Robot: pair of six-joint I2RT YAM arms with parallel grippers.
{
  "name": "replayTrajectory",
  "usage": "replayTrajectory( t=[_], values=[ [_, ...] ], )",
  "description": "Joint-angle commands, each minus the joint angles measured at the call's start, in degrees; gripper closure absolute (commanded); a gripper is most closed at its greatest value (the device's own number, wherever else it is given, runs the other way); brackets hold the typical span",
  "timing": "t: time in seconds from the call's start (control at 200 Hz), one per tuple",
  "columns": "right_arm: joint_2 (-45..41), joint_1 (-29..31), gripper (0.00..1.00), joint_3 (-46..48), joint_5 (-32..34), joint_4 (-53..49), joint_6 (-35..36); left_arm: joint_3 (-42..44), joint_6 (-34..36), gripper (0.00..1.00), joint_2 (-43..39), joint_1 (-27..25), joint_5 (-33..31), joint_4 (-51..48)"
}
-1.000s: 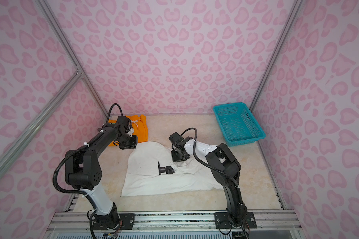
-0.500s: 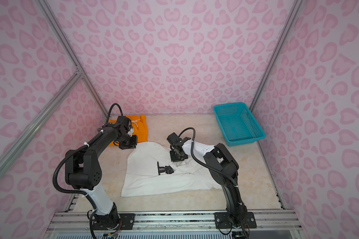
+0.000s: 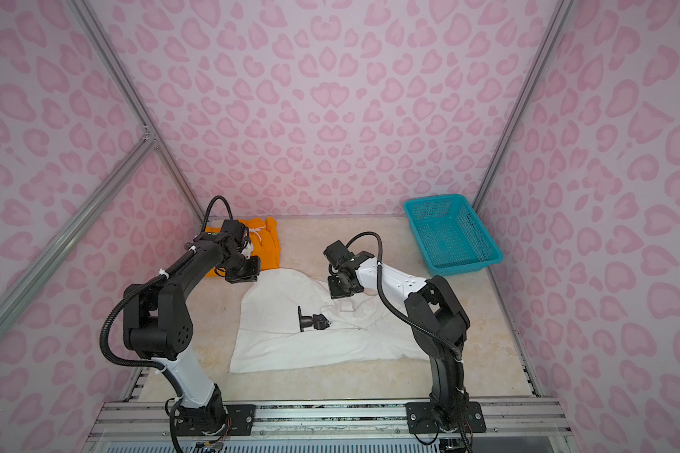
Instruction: Fold and stack the mixed laundry pile
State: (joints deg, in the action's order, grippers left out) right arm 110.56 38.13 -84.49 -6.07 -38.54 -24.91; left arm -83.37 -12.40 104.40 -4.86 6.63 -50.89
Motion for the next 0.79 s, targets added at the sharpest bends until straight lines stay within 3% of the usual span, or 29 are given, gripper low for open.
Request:
replayTrajectory(
  t=[0.0, 0.11, 0.265, 0.47, 0.79],
  values=[
    [-1.6, -1.5, 1.0, 0.6, -2.9, -0.8, 3.0, -0.4, 0.5, 0.97, -0.5, 0.1, 0.0, -0.2],
    [-4.0, -5.4, 1.0, 1.0, -6.4, -0.3, 6.1, -0.8, 0.5, 0.97, -0.7, 0.1, -0.3, -0.7],
    [-6.4, -13.3, 1.0, -3.6, -6.0, -2.8, 14.7, -2.9, 0.4, 0.97, -1.2, 0.2, -1.0, -1.5],
    [-7.3, -23.2, 1.0, -6.9, -13.1, 1.2, 20.8, -6.1, 0.3, 0.97, -1.3, 0.8, -0.4, -1.8],
    [-0.8, -26.8, 1.0, -16.5, -20.9, 7.5, 28.0, -6.1, 0.3, 0.97, -2.0, 1.5, -0.1, -1.5]
  ],
)
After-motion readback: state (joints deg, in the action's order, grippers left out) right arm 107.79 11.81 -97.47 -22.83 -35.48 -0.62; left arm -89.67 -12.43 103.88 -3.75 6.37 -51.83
